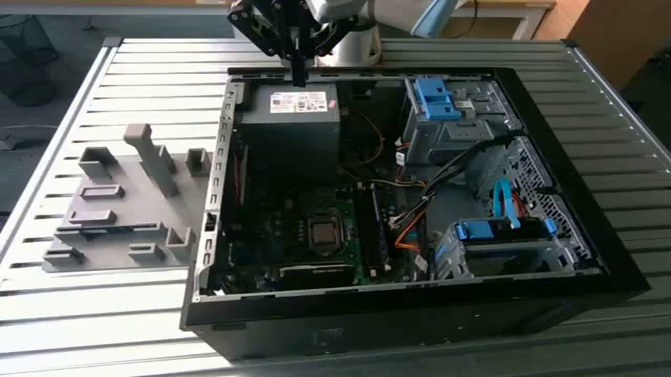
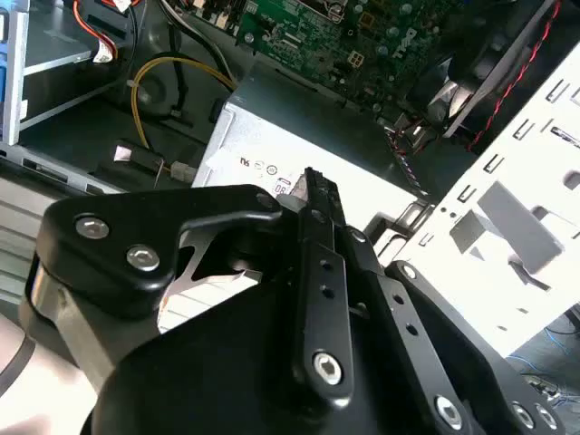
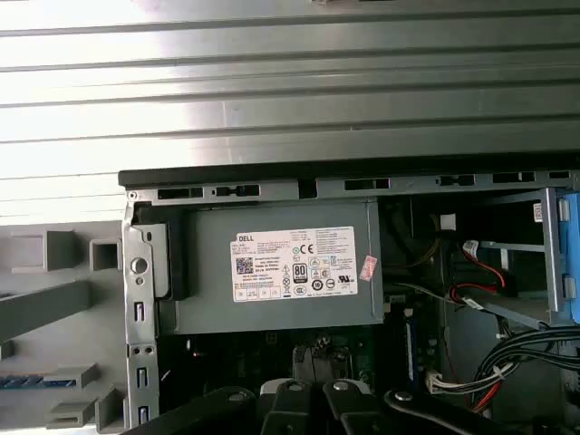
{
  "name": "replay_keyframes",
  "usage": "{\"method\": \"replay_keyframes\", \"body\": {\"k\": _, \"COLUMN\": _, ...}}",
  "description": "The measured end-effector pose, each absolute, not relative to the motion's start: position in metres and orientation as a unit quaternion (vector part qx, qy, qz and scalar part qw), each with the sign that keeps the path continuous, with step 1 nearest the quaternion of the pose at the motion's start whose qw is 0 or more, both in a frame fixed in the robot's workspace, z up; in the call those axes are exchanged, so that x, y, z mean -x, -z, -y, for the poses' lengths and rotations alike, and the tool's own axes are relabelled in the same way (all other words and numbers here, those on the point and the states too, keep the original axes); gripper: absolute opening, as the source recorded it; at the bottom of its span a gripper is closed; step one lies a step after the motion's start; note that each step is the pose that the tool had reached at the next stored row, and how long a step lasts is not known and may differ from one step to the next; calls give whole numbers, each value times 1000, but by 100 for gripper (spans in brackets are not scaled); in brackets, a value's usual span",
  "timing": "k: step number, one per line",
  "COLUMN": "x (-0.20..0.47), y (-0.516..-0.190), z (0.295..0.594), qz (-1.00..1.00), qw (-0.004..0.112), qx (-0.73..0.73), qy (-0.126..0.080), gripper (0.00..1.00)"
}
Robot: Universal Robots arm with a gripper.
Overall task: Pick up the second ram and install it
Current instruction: 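Reach for the second ram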
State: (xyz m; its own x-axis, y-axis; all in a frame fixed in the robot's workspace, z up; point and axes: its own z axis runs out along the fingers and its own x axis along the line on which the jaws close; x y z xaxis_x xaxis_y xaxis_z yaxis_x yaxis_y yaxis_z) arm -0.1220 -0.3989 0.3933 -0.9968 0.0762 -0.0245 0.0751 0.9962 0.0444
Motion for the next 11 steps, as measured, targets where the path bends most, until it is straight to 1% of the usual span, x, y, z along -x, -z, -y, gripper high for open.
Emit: {"method": "replay_keyframes", "body": {"k": 11, "x": 125, "y": -393, "z": 399, "qz": -999, "qw": 13, "qx": -38, "qy": -22, "gripper": 11}}
